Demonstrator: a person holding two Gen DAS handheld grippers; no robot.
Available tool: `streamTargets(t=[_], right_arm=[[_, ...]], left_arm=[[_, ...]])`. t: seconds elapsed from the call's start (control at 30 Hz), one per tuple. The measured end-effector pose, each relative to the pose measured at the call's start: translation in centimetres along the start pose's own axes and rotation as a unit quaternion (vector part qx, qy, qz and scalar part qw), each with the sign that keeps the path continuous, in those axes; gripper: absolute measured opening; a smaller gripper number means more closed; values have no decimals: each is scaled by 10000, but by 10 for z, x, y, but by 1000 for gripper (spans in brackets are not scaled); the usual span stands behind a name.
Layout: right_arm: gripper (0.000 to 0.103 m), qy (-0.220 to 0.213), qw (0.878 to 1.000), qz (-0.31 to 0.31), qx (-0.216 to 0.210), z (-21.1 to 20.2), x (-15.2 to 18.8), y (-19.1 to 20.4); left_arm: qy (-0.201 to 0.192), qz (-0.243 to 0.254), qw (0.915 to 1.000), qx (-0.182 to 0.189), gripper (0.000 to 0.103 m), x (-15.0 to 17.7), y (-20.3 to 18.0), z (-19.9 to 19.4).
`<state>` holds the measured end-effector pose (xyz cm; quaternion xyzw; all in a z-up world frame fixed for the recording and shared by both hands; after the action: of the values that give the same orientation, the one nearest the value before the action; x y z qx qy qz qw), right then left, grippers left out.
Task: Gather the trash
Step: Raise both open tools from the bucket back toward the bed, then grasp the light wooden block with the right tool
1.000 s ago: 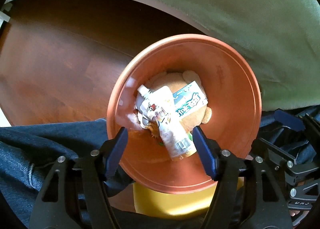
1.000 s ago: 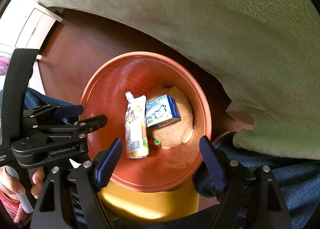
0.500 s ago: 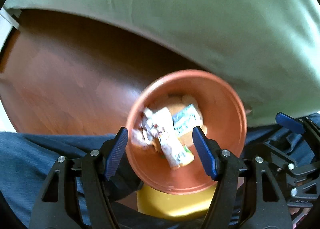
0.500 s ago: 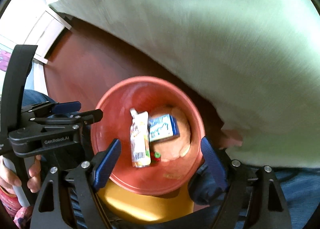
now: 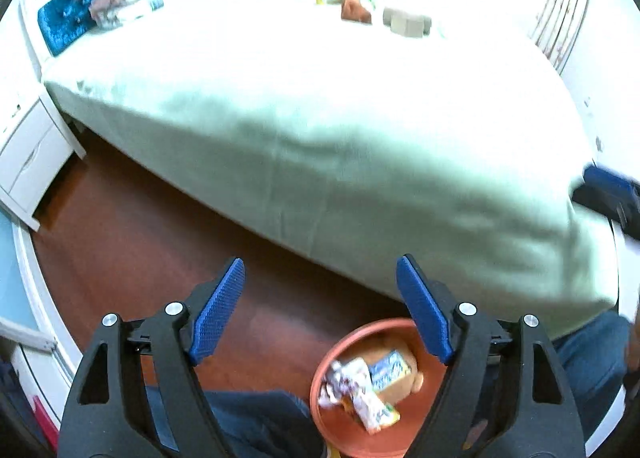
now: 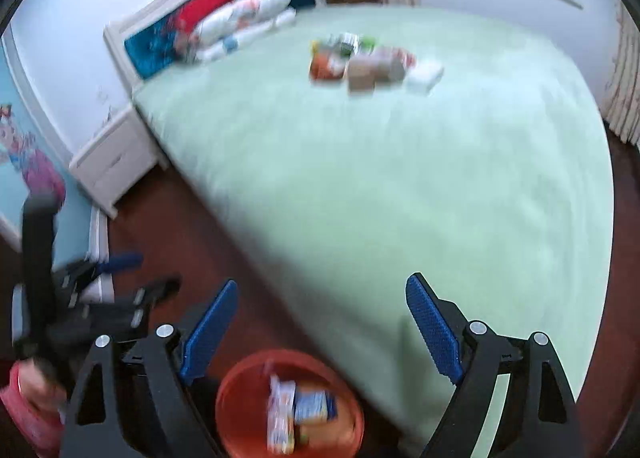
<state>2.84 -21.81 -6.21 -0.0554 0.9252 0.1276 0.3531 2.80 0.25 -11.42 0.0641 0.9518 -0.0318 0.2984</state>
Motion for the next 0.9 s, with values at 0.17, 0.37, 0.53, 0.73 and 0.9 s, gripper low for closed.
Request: streamTargets(t=[0.17,0.37,0.53,0.73,0.9], right_arm=[[91,-175,9997,-23,147,44,-63,-6],[91,-62,9992,-302,250,110,-128,1],[91,184,9986,-173,463,166,-162,-3],[60,598,9939,-36,923,207,-175,-12],[36,599,9952,-6,774,190,-170,-16]], left_arm=[[-214,-101,9997,-2,81,-27,6,-3],[-233,-235,9995,-12,81,-40,16,0],[-247,-339,9991,-99,81,-45,27,0],[-232,-523,9983,-103,81,-47,37,3],[-237,-518,9984,-71,81,-47,39,2]])
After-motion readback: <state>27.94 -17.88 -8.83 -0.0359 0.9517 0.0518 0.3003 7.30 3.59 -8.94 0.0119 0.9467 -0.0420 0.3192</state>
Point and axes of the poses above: each gripper's, at about its wrist camera, not at the fingertips, and z roughly the way its jaws point, y to its left, x to its underside, the point moved 1 cm from there along z, roughly the way its jaws point, and after that the axes turned 2 degrees about -y, right-handed, at the moved point
